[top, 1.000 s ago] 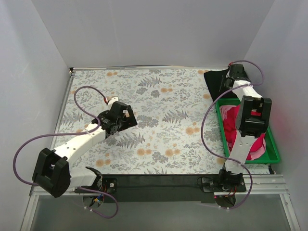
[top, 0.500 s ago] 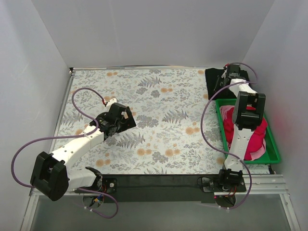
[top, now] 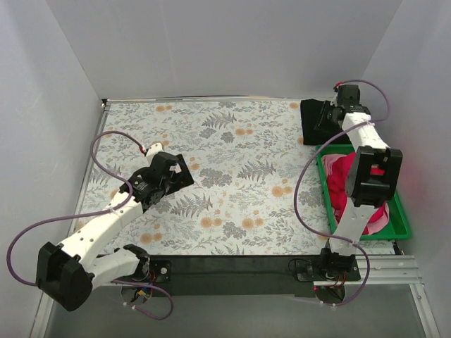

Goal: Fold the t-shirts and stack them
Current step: Neatly place the folded tshirt to the corner

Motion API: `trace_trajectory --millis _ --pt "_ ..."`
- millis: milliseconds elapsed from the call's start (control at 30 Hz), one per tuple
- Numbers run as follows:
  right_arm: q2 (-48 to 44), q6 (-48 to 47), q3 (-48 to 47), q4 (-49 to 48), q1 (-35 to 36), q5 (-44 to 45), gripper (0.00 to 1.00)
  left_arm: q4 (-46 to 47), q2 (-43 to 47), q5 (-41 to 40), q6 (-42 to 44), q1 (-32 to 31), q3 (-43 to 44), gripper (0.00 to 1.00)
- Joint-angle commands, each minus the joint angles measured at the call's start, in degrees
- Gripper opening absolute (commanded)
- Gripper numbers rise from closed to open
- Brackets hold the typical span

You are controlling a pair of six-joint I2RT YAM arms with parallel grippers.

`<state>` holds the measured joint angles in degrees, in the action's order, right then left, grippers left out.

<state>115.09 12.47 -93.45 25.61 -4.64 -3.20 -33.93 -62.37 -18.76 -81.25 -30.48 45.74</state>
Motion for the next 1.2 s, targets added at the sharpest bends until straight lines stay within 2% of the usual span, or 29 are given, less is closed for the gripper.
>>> trace_trajectory --millis 0,67,267,300,367,400,433,467,500,700,800,967,1167 --pt "-14.8 -3.2 0.0 2.3 0.2 4.7 0.39 -3.5 4.7 -4.3 0.0 0.2 3.6 0.92" --pt "-19.3 -4.8 1.8 3.8 0.2 5.7 0.42 -4.8 7.5 -6.7 0.3 0.2 5.4 0.94" --pt "-41.1 -5.8 9.9 8.6 0.2 9.8 0.52 -12.7 15.7 -15.1 -0.8 0.2 10.6 0.95" --pt "-47.7 -5.7 13.7 8.8 0.2 10.8 0.58 -14.7 16.6 -16.0 -1.3 0.2 12.1 0.95" --pt "-54.8 -5.2 17.6 8.8 0.2 12.5 0.74 -16.1 18.6 -18.1 -1.6 0.2 12.9 0.95" --pt "-61.8 -4.9 21.6 8.7 0.2 13.4 0.82 -16.9 20.5 -20.4 -1.7 0.2 13.5 0.95" --pt "-65.1 -5.0 23.0 8.7 0.2 13.9 0.86 -17.0 21.8 -21.9 -1.6 0.2 13.3 0.95" --pt "-68.3 -5.2 24.6 8.7 0.2 14.3 0.96 -16.8 22.9 -23.0 -1.3 0.3 12.8 0.95" --pt "-73.8 -5.2 25.8 8.8 0.2 14.5 0.98 -15.6 24.2 -25.1 -0.8 0.3 12.1 0.95" --pt "-90.8 -7.5 33.8 9.0 0.2 14.5 0.98 -6.8 36.1 -27.6 7.7 0.2 6.4 0.95" --pt "-95.8 -7.1 36.2 9.3 0.2 14.6 0.98 -3.6 41.1 -26.7 10.8 0.3 4.3 0.95" --pt "-98.8 -8.2 38.2 11.0 0.2 11.6 0.98 -1.5 47.9 -25.0 12.8 0.3 1.8 0.95" --pt "-100.5 -11.2 39.9 12.2 0.3 7.2 0.98 -1.0 51.9 -23.1 13.0 0.3 -2.0 0.96"
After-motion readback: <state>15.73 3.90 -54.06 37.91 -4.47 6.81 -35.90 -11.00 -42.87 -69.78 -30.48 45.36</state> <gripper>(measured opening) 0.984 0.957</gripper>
